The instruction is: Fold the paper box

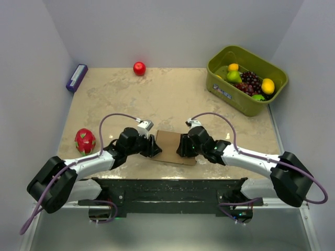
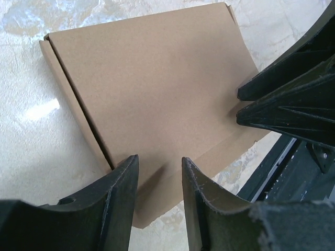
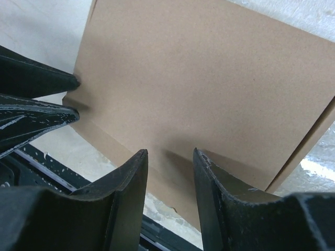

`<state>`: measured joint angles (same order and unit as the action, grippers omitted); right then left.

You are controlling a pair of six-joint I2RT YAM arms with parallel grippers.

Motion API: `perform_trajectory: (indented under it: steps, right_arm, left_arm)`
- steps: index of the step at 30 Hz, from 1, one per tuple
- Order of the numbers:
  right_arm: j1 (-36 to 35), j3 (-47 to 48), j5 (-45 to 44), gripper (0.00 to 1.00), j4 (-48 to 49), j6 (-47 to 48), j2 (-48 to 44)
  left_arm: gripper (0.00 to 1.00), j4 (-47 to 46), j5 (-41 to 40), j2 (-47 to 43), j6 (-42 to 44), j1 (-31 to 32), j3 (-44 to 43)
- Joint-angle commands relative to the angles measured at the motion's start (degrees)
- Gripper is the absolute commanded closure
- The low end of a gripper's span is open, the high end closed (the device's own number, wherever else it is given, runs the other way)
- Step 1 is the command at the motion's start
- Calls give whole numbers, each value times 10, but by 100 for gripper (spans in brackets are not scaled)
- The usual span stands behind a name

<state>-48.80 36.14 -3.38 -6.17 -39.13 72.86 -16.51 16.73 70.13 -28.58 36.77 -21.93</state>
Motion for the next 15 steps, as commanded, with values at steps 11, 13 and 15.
perform_trajectory:
  steps: [11,13,15]
  right_arm:
    - [6,52,-44,48,-111,22,-68]
    - [12,57,-77,49,-134,28,-81]
    - [13,60,-99,50,-170,36,-85]
  left_arm:
    - [54,67,-77,-29,33,-2,-69]
    - [54,89,-97,-26,43,-2,-71]
    - [54,104,-124,-17,52,-3,-72]
